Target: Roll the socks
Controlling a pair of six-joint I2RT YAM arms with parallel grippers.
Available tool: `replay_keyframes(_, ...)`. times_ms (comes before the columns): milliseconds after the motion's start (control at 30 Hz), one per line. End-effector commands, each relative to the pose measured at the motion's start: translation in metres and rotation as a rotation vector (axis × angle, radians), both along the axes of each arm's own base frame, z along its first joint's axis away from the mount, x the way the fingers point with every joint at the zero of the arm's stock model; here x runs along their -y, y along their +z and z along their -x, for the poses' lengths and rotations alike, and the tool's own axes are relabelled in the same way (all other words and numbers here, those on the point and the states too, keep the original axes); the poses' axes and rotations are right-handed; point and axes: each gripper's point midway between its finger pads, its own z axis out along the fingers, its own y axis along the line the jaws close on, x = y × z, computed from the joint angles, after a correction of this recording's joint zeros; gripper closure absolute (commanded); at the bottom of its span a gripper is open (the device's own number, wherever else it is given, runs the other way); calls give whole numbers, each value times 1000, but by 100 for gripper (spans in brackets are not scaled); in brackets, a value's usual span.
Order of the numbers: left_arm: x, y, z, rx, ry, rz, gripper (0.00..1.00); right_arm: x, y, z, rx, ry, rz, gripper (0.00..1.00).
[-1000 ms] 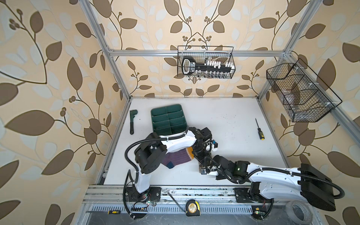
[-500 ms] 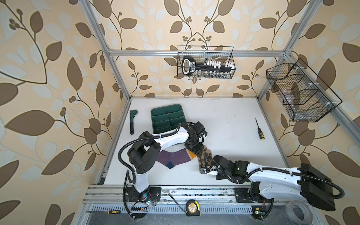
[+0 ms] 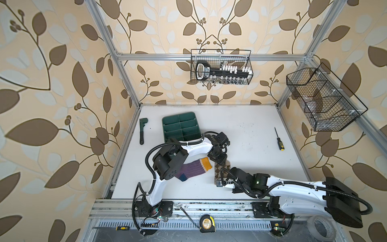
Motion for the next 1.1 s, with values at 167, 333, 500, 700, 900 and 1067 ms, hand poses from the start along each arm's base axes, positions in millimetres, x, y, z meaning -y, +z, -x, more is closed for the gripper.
replay_keyframes(167, -2, -48, 14, -99, 37, -63, 57, -14, 17, 2, 85, 92, -72, 100)
replay_keyframes(333, 6, -47, 12, -113, 36, -47, 57, -20, -2, 29, -38, 254, -41, 100)
replay_keyframes(500, 13, -36, 4, -94, 30, -32, 57, -10, -17, 57, -283, 277, 14, 100)
replay_keyframes(700, 24, 12, -10, -30, 18, 49, 54, -2, -7, 57, -454, 182, -35, 100)
replay_keyframes(900, 30, 89, -22, 65, 9, 171, 48, 5, 6, 62, -648, 172, -101, 100)
replay_keyframes(1067, -17, 146, -56, 226, 150, 182, 45, 2, 8, 60, -709, 159, -151, 100)
